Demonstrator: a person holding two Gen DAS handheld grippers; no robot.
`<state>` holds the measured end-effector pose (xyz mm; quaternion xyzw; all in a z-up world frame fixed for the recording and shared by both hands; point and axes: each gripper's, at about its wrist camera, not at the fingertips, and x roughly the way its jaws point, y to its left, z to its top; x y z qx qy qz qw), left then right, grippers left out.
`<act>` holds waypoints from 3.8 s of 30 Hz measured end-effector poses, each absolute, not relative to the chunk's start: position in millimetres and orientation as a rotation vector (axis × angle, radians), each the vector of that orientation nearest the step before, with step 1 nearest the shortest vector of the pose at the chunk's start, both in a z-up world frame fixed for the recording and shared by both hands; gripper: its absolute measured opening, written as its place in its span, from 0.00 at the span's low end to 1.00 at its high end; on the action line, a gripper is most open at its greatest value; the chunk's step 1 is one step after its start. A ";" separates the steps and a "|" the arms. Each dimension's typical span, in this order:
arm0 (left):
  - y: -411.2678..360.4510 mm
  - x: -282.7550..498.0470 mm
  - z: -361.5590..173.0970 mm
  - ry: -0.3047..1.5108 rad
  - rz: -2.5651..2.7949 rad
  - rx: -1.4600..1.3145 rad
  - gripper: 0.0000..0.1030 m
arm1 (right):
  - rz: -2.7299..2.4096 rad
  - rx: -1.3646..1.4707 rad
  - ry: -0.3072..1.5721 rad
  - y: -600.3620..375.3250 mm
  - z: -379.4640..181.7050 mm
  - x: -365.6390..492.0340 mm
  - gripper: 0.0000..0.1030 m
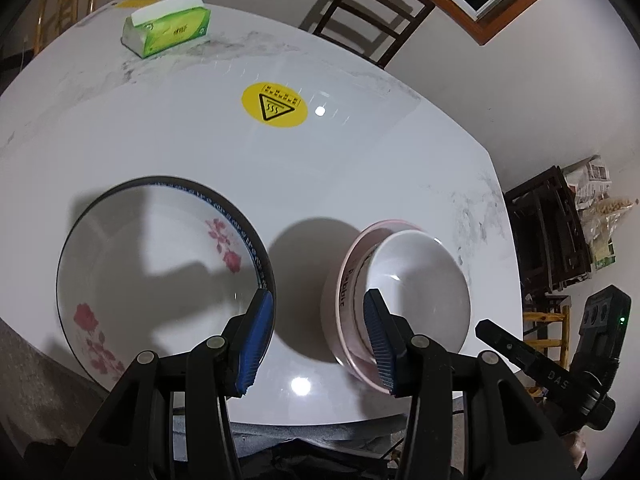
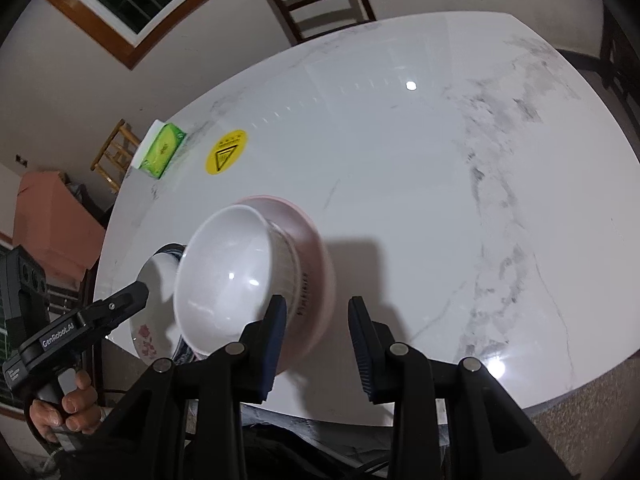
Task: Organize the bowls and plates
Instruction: 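Grasp the pink bowl rim with the left tool while the right tool grips it too, then lift the stacked pink bowl set toward the flowered plate stack with both tools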
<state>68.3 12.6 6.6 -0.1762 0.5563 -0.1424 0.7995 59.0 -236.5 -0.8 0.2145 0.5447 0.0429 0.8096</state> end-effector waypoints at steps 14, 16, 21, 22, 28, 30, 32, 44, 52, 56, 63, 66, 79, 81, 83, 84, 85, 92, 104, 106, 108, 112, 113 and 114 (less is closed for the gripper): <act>6.6 68.5 -13.3 1.266 -0.270 -0.400 0.40 | 0.098 0.475 1.227 -233.0 -24.3 58.1 0.32; 5.0 69.1 -15.4 1.272 -0.268 -0.401 0.40 | 0.102 0.470 1.232 -230.5 -25.8 58.7 0.32; 2.6 72.3 -20.6 1.277 -0.269 -0.396 0.40 | 0.100 0.448 1.238 -225.3 -26.6 60.9 0.32; 1.9 72.2 -21.8 1.280 -0.268 -0.396 0.39 | 0.095 0.445 1.241 -224.8 -27.6 61.4 0.32; -4.1 72.9 -31.9 1.308 -0.285 -0.392 0.32 | 0.077 0.428 1.251 -217.3 -32.9 66.3 0.32; -6.1 73.8 -33.9 1.311 -0.285 -0.388 0.31 | 0.071 0.417 1.253 -215.4 -34.6 68.5 0.32; -8.5 75.0 -36.0 1.315 -0.286 -0.384 0.30 | 0.066 0.415 1.258 -214.1 -36.4 71.0 0.32; -16.0 78.6 -40.7 1.305 -0.293 -0.382 0.28 | 0.025 0.371 1.262 -212.8 -43.5 86.9 0.32; -18.7 81.6 -44.2 1.302 -0.286 -0.381 0.28 | 0.018 0.351 1.277 -211.8 -48.4 93.4 0.32; -21.4 79.5 -44.5 1.286 -0.277 -0.362 0.28 | 0.023 0.357 1.272 -214.1 -49.1 92.4 0.32; -23.2 79.7 -42.9 1.241 -0.288 -0.331 0.27 | 0.025 0.386 1.267 -216.5 -50.3 92.2 0.32; -23.4 80.4 -43.0 1.233 -0.293 -0.326 0.27 | 0.022 0.384 1.255 -216.2 -50.0 91.5 0.32; -26.0 77.1 -40.8 1.205 -0.319 -0.333 0.15 | 0.026 0.414 1.196 -216.8 -47.9 85.3 0.23; -29.4 76.3 -39.0 1.196 -0.322 -0.313 0.12 | 0.026 0.423 1.190 -217.1 -47.8 85.0 0.21; -31.0 76.0 -38.2 1.191 -0.325 -0.310 0.10 | 0.026 0.429 1.183 -218.0 -47.8 84.0 0.21; -30.9 75.8 -38.4 1.190 -0.326 -0.309 0.09 | 0.026 0.435 1.179 -218.4 -48.0 83.7 0.21; -31.3 75.9 -38.3 1.187 -0.324 -0.305 0.09 | 0.025 0.443 1.178 -218.9 -48.4 83.2 0.20; -31.0 75.7 -38.6 1.166 -0.320 -0.308 0.08 | 0.036 0.433 1.145 -215.2 -46.4 81.5 0.15; -31.9 74.4 -37.5 1.161 -0.315 -0.305 0.08 | 0.046 0.460 1.110 -218.1 -47.2 78.7 0.15; -32.2 74.1 -37.3 1.159 -0.314 -0.302 0.08 | 0.045 0.460 1.108 -218.5 -46.9 77.7 0.15; -32.5 73.2 -36.9 1.157 -0.313 -0.297 0.08 | 0.047 0.453 1.107 -218.4 -46.8 77.3 0.15; -33.0 72.8 -36.4 1.151 -0.313 -0.289 0.07 | 0.047 0.455 1.105 -218.9 -46.7 76.1 0.15; -33.4 73.3 -36.8 1.150 -0.313 -0.286 0.07 | 0.048 0.453 1.105 -219.6 -46.7 75.3 0.15; -33.4 73.4 -36.6 1.150 -0.313 -0.285 0.07 | 0.049 0.449 1.105 -218.9 -46.6 76.1 0.15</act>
